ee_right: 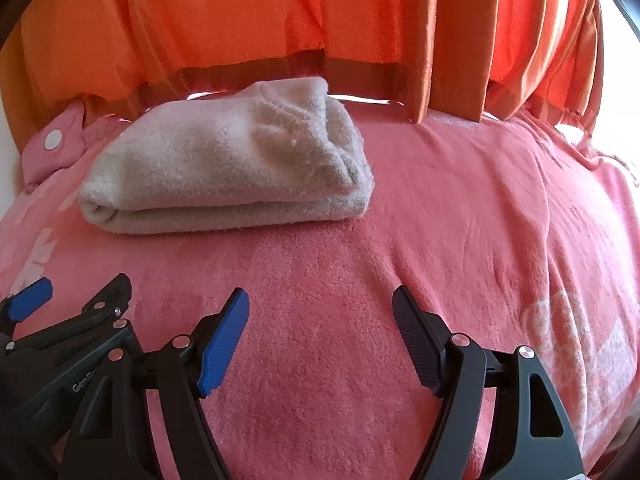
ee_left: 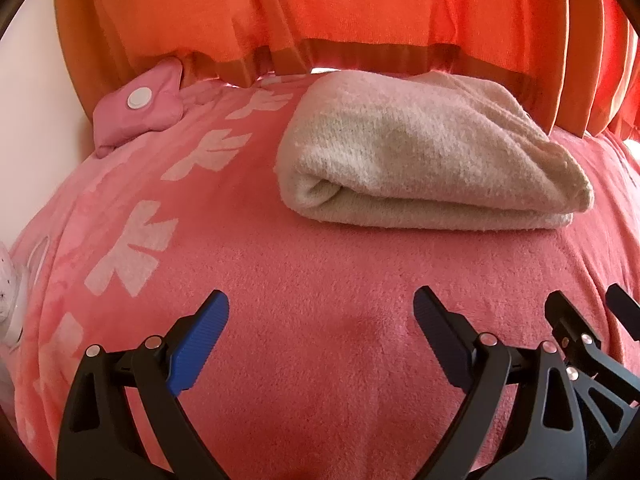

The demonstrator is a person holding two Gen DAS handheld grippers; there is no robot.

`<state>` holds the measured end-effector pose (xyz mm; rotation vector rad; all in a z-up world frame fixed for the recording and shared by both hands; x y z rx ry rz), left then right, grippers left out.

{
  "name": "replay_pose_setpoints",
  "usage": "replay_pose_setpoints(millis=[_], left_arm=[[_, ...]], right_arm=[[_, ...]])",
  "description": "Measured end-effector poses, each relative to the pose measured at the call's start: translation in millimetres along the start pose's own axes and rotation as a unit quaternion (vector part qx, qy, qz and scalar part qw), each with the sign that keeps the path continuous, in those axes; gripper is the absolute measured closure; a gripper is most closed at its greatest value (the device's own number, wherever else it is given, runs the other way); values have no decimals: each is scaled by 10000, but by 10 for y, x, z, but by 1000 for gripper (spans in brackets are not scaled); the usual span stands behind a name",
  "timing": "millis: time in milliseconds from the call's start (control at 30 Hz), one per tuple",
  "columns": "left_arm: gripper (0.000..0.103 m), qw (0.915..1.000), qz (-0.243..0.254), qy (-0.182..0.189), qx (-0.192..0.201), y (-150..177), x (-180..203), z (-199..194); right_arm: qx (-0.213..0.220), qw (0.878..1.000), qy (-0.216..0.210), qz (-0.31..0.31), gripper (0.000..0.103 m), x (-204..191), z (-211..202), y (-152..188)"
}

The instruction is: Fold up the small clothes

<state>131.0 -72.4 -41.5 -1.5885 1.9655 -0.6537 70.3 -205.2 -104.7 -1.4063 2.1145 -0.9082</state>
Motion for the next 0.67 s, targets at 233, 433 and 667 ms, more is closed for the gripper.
replay_pose_setpoints(millis=[233,433,667], left_arm=[[13,10000,-11,53,83,-11,-12,-1],[13,9998,25,-45,184,-26,7,-25],[13,9999,-59,-49,70,-14,10,-6]], right_arm=[[23,10000,-9,-12,31,-9,3,-11],[28,10000,15,-10,31,-9,-3,-10],[38,10000,12,-22,31,-15,-6,-6]])
Point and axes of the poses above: each gripper's, at about its wrist camera, not at the fingertips, and z roughly the way its jaws point, x to its right, y to its underside, the point moved 4 cm from there along z, roughly the way its jaws point
